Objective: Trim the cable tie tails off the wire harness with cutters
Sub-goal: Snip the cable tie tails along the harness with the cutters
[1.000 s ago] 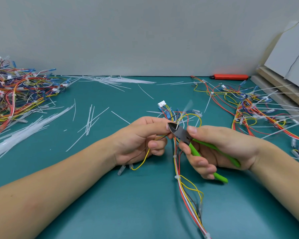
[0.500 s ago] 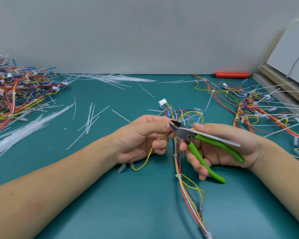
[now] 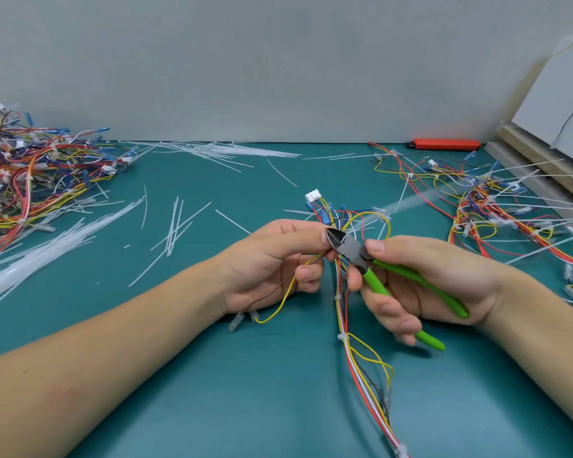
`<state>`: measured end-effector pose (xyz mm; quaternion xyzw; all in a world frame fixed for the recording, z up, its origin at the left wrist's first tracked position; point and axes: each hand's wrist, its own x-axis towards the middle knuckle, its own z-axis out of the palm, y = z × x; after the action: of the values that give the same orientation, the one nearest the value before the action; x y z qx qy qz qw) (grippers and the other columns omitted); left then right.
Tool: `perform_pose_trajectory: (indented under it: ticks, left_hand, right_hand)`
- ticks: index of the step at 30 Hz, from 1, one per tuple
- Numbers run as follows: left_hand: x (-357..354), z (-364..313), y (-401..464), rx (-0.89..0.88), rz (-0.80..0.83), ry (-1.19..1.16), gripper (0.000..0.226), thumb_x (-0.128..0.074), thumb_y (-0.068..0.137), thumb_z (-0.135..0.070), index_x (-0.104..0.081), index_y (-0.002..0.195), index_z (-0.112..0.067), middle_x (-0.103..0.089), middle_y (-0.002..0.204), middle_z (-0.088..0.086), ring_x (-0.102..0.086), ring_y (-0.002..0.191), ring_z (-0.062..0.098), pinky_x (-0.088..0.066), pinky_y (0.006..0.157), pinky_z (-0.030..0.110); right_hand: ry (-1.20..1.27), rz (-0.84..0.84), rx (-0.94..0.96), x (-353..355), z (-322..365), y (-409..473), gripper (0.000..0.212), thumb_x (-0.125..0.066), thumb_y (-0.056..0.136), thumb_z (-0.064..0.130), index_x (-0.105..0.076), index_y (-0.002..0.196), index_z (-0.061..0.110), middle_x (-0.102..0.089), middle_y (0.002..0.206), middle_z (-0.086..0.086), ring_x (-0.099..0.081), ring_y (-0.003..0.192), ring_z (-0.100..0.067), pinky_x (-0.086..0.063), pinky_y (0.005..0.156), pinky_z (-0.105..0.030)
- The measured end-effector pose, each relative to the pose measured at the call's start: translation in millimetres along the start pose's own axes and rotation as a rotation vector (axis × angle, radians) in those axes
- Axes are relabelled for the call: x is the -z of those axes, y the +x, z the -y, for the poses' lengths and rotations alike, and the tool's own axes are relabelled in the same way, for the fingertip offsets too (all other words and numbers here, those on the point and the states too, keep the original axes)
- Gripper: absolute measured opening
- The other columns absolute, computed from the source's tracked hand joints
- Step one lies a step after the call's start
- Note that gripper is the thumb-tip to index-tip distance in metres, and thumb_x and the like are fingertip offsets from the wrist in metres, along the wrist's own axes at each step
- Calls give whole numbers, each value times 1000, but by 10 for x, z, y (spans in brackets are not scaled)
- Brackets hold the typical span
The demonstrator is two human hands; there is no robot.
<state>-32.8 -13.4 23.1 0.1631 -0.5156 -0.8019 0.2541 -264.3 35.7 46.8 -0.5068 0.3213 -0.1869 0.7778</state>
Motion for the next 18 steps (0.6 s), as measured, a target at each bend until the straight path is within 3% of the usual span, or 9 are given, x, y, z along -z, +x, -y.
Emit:
perform_pose_trajectory:
  ticks: [7, 13, 18]
  left_hand:
    - [-19, -15, -12, 7, -17, -15, 17, -52, 99, -12, -67, 89, -11, -58, 76, -3, -41, 47, 3, -39, 52, 19]
    - [-34, -12, -6, -11, -19, -29, 11, -60, 92, -17, -67, 85, -13, -59, 76, -4, -42, 47, 3, -39, 52, 19]
    - [-30, -13, -1, -11, 2, -25, 15, -59, 91, -20, -71, 83, -17, -60, 77, -6, -43, 47, 2, -40, 53, 19]
  right_hand:
    - [14, -10, -2, -41, 0, 21, 41, -59, 98, 55, -66, 103, 14, -51, 70, -5, -49, 51, -18, -53, 55, -32]
    - [45, -25, 19, -24, -10, 47, 49, -69, 92, 54, -72, 110, 8, -69, 88, -20, -71, 71, -34, -62, 69, -47]
    - [60, 6, 1, -1, -6, 30, 49, -69, 91, 53, -72, 112, 9, -72, 92, -20, -74, 76, -35, -62, 73, -48]
